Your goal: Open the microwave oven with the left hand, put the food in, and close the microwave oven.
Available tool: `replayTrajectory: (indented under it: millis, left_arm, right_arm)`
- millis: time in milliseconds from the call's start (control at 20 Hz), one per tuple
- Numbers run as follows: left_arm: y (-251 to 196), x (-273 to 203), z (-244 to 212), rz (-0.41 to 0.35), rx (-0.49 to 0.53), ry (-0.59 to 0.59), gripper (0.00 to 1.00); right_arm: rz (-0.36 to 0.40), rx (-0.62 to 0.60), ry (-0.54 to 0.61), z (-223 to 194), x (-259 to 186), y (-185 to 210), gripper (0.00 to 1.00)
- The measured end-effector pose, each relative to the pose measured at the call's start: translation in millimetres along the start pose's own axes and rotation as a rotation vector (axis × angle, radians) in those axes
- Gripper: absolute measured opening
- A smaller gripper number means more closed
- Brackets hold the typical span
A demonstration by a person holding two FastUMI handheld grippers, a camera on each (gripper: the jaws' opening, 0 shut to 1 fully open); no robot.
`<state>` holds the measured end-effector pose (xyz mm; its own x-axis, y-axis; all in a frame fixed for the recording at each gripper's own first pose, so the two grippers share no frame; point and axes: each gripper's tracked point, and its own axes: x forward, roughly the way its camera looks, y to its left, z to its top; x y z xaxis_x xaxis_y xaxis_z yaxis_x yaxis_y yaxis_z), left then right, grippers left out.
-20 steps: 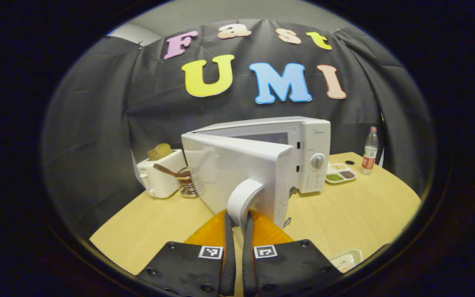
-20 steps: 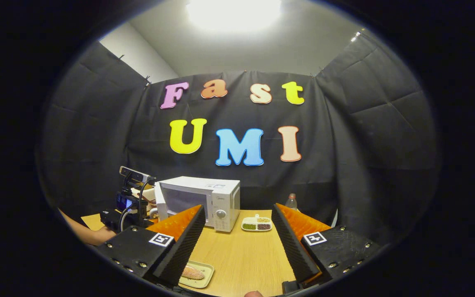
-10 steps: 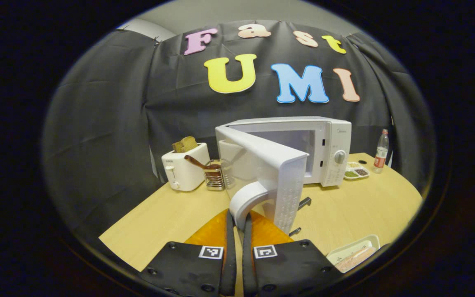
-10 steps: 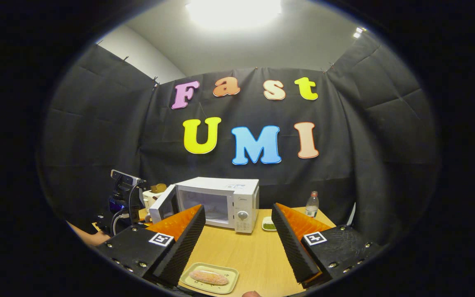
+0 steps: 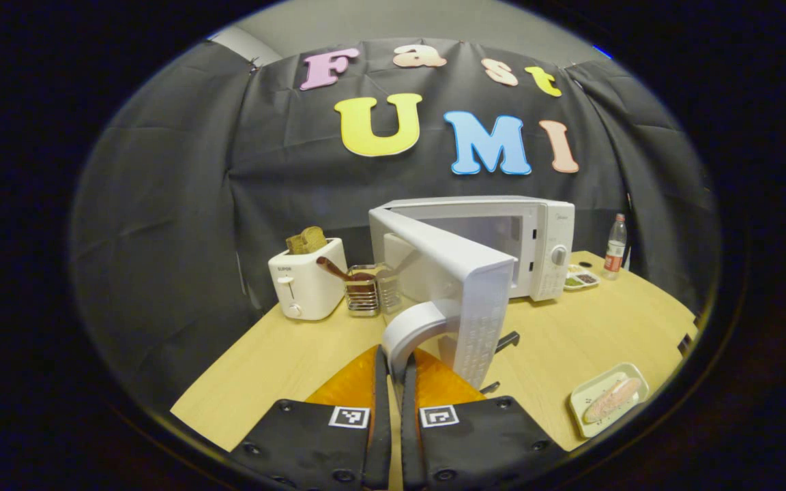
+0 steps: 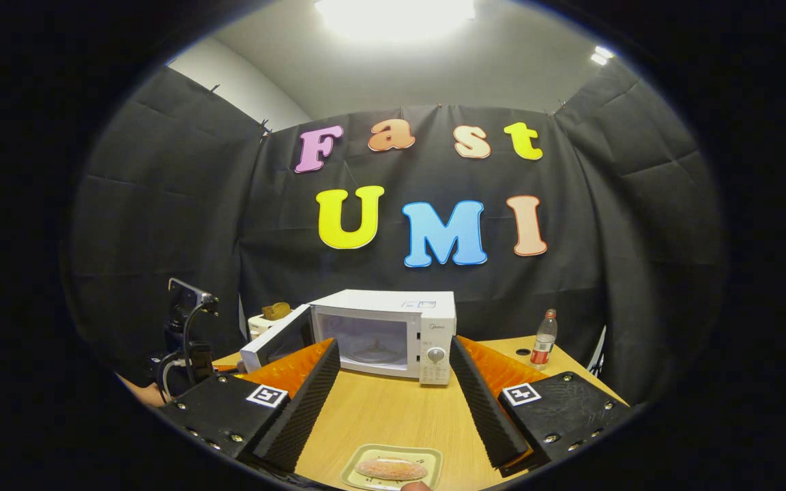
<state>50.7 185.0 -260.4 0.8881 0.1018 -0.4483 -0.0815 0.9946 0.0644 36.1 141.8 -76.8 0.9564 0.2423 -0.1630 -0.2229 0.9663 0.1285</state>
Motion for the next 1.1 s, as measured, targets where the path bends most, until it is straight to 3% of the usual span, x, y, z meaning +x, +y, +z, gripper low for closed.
replayTrajectory:
  millis: [350,600,900,1100]
  left_arm:
    - [34.1,-3.0,-4.7,-0.06,-0.016,-0.014,0.14]
    - [49.7,-4.6,-6.8,-0.088,-0.047,-0.005,0.17]
    - [75.8,-41.3,-10.3,-0.001,-0.002,-0.027,0.23]
    - [74.2,-78.5,-10.0,0.058,-0.054,-0.03,0.79]
  right_arm:
    - [-0.02,0.0,0.011,-7.0,26.3,38.7,0.99]
    - [-0.039,-0.033,0.013,-9.0,33.2,44.7,0.99]
    - [-0.021,-0.089,0.011,-6.0,36.7,36.2,0.98]
    - [0.037,-0.124,0.032,-13.4,41.0,29.6,0.99]
